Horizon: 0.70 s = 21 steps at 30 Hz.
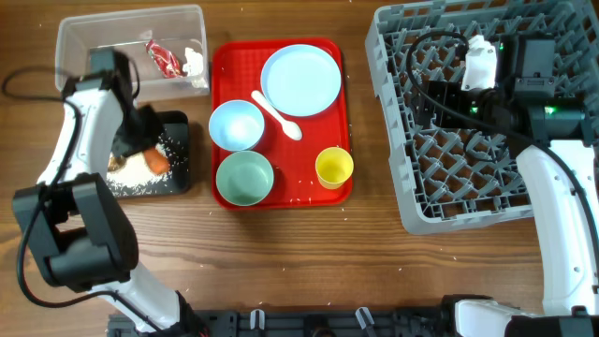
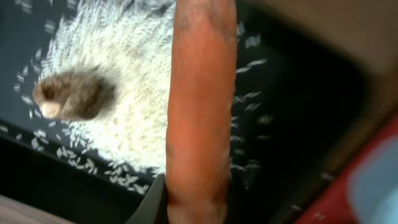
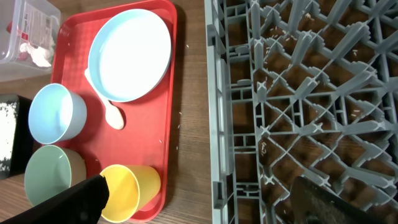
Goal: Sort waste into correct bins and load items into the dishwasher rack
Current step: 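Grasp the yellow cup with the left gripper and lift it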
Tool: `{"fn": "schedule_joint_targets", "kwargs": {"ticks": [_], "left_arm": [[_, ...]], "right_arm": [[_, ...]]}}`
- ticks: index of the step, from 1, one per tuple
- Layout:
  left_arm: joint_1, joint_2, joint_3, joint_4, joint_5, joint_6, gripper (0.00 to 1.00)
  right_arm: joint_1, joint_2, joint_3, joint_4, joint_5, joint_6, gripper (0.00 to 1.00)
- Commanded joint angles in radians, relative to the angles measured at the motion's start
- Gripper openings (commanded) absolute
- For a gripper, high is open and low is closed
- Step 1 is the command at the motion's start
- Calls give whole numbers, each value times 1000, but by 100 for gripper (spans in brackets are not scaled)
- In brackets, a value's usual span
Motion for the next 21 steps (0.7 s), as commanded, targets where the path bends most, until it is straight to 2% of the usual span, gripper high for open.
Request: {"fn": "schedule_joint_targets", "kwargs": {"ticks": [1, 3, 5, 6, 10, 14, 17, 19, 21], "left_arm": [[40, -13, -82, 86, 6, -40, 23], [45, -13, -90, 95, 6, -42, 47], [45, -13, -89, 102, 6, -42, 64], [45, -13, -89, 105, 6, -42, 67], [44, -49, -39, 74, 72, -42, 68], [4, -171, 5, 58, 195, -37, 68], [-91, -253, 5, 56, 190, -11, 68], [-207, -269, 4, 56, 237, -11, 66], [-319, -255, -1, 75, 270, -11, 65]], "right_arm": [[1, 6, 24, 2, 15, -9, 96], [1, 6, 24, 2, 12, -2, 96], [1, 6, 24, 2, 13, -2, 96], [1, 6, 24, 2, 12, -2, 96], [22, 6, 24, 8, -40, -18, 95], [136, 9, 24, 8, -39, -10, 95], [220, 52, 15, -19, -36, 8, 95], [245, 116, 3, -47, -33, 25, 86], [238, 128, 3, -26, -32, 42, 86]]}}
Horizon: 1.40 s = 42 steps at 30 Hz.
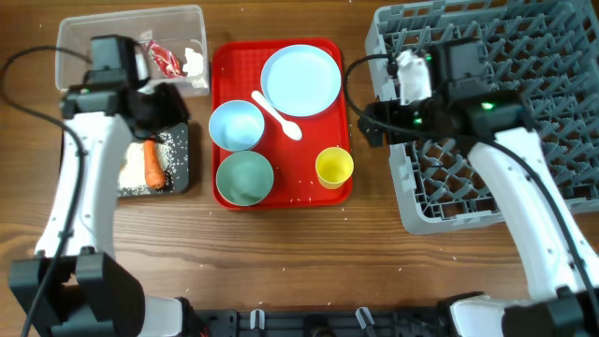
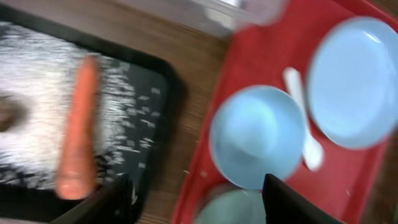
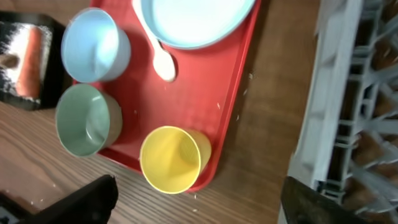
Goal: Sort waste into correct bins and load items into the dishwasher rack
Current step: 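Grasp the yellow cup with the left gripper and lift it, then hand the yellow cup from the left gripper to the right gripper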
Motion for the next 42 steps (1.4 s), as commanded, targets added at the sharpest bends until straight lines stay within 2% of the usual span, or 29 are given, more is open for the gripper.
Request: {"fn": "schedule_joint_targets", "kwargs": {"ticks": [1, 4, 6, 7, 11, 12, 15, 19, 22, 23, 26, 29, 33, 38, 42], "left_arm": [[-204, 21, 4, 34, 79, 17, 65], [-451, 104, 4, 185, 79, 16, 72], [-554, 164, 4, 240, 13, 3, 75], [-591, 196, 4, 247, -40, -26, 77], [-636, 260, 4, 254, -23, -39, 73], [-642, 272, 4, 256, -22, -39, 69], [-644, 303, 4, 242, -30, -37, 47], [-642, 320, 4, 219, -41, -37, 34], [-644, 320, 4, 220, -32, -37, 9], [-644, 319, 4, 221, -8, -37, 4], [-632, 312, 8, 224, 64, -37, 4], [-587, 287, 8, 224, 167, -37, 4], [-440, 218, 8, 241, 451, -37, 4], [-231, 191, 8, 379, 974, -36, 4], [-195, 191, 8, 487, 1179, -36, 4]], "right_arm": [[-14, 34, 3, 36, -9, 40, 86], [-83, 13, 3, 122, -10, 92, 87], [-140, 2, 3, 154, -19, 115, 87], [-183, 1, 3, 158, -40, 106, 88], [-243, 2, 3, 146, -39, 77, 90], [-249, 2, 3, 145, -39, 76, 90], [-249, 2, 3, 142, -35, 76, 90], [-249, 2, 3, 138, -35, 74, 90], [-249, 2, 3, 138, -35, 74, 90], [-249, 2, 3, 136, -35, 74, 90], [-249, 2, 3, 126, -35, 74, 90], [-249, 2, 3, 106, -42, 55, 91], [-249, 2, 3, 87, -194, -15, 91], [-236, 23, 3, 144, -598, -144, 93], [-196, 73, 2, 240, -875, -216, 94]]}}
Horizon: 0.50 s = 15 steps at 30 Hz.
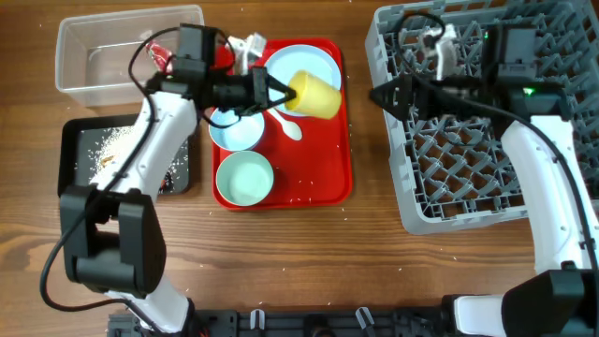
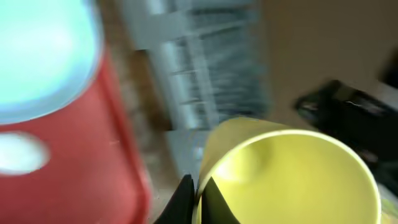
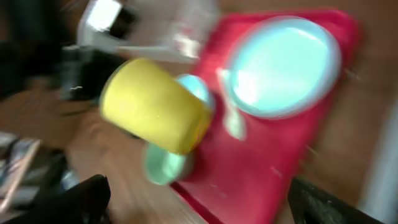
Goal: Sort waste into correct bins and load items into the dishwasher rack
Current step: 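Hand the yellow cup from the left gripper to the right gripper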
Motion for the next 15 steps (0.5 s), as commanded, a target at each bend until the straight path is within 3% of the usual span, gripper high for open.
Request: {"fn": "schedule_joint_targets", "kwargs": {"ticks": [1, 12, 15], "left_arm": [[6, -23, 6, 66, 301, 2, 4], [6, -23, 6, 171, 402, 2, 4], [5, -23, 6, 180, 402, 1, 4]], "right_arm": [[42, 61, 3, 74, -385, -110, 94], [92, 175, 3, 164, -490, -105, 95], [119, 177, 3, 198, -494, -87, 91]]}}
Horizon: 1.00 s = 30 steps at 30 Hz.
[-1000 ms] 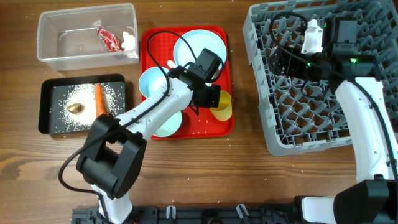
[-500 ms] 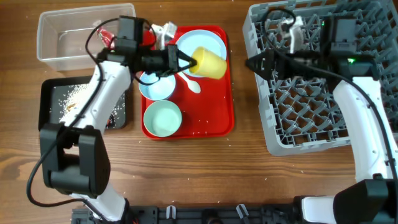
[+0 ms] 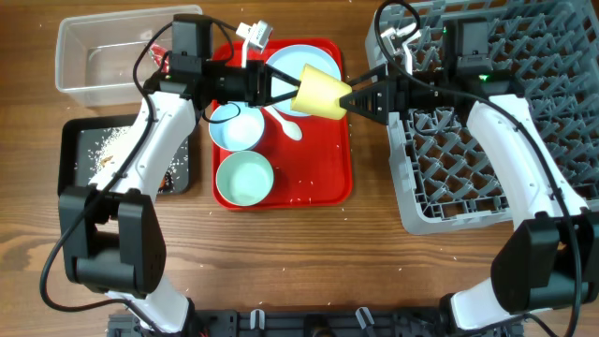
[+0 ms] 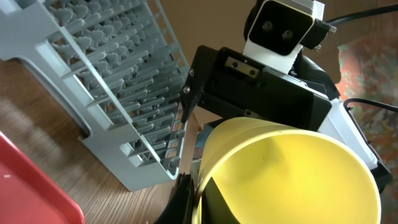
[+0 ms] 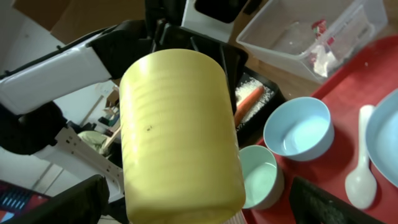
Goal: Sort waste into correct bins and load items into the dishwasher rack
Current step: 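Hand the yellow cup from the left gripper to the right gripper, then place the yellow cup upside down in the rack with the right gripper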
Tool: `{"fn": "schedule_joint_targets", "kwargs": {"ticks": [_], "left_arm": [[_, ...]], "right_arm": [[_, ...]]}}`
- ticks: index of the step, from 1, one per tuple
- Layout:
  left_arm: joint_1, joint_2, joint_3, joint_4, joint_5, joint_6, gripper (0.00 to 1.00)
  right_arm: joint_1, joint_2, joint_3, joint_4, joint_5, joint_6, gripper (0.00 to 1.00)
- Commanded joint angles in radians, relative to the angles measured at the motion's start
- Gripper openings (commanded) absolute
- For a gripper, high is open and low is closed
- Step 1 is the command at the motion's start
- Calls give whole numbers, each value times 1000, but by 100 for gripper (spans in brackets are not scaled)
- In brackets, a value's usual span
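The yellow cup (image 3: pixel 316 93) hangs on its side in the air over the right part of the red tray (image 3: pixel 323 178). My left gripper (image 3: pixel 283 94) is shut on its rim, one finger inside the cup (image 4: pixel 289 168). My right gripper (image 3: pixel 354 96) faces the cup's base from the right. It is open, with its fingers (image 5: pixel 59 205) on either side of the cup (image 5: pixel 177 134). On the tray lie a pale blue plate (image 3: pixel 298 67), a white spoon (image 3: pixel 281 120), a blue bowl (image 3: pixel 236 129) and a green bowl (image 3: pixel 244 178). The grey dishwasher rack (image 3: pixel 496 122) stands at the right.
A clear bin (image 3: pixel 94 56) at the back left holds a red wrapper, partly hidden by my left arm. In front of it a black tray (image 3: pixel 75 140) holds rice and a carrot (image 5: pixel 249 102). Bare wood lies along the table's front.
My right gripper has moved left from the rack's left edge to the base of the cup. The cup, still in my left gripper, has shifted slightly right.
First my left gripper was at the black tray with the carrot between its jaws. Then the carrot lay on the rice and the cup stood on the red tray. Later my left gripper held the cup above the tray, and now my right gripper has met it.
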Motion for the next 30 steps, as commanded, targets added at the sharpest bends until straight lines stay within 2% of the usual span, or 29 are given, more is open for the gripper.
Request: {"fn": "schedule_joint_targets", "kwargs": {"ticks": [1, 8, 12, 14, 22, 26, 30], "left_arm": [[-2, -22, 6, 7, 34, 1, 4], [-3, -22, 6, 15, 22, 2, 4], [-3, -22, 6, 23, 15, 2, 4], [-3, -22, 6, 23, 15, 2, 4], [-3, -22, 6, 21, -34, 2, 8], [-3, -22, 6, -15, -161, 2, 16], [-3, -22, 6, -111, -367, 3, 19]], "right_arm": [[44, 19, 3, 49, -57, 16, 87], [105, 19, 3, 119, -5, 108, 71], [105, 19, 3, 122, -3, 111, 67], [105, 19, 3, 125, -3, 111, 60], [105, 19, 3, 128, 27, 127, 58], [92, 19, 3, 109, 117, 163, 58], [27, 9, 3, 34, 205, 162, 58]]}}
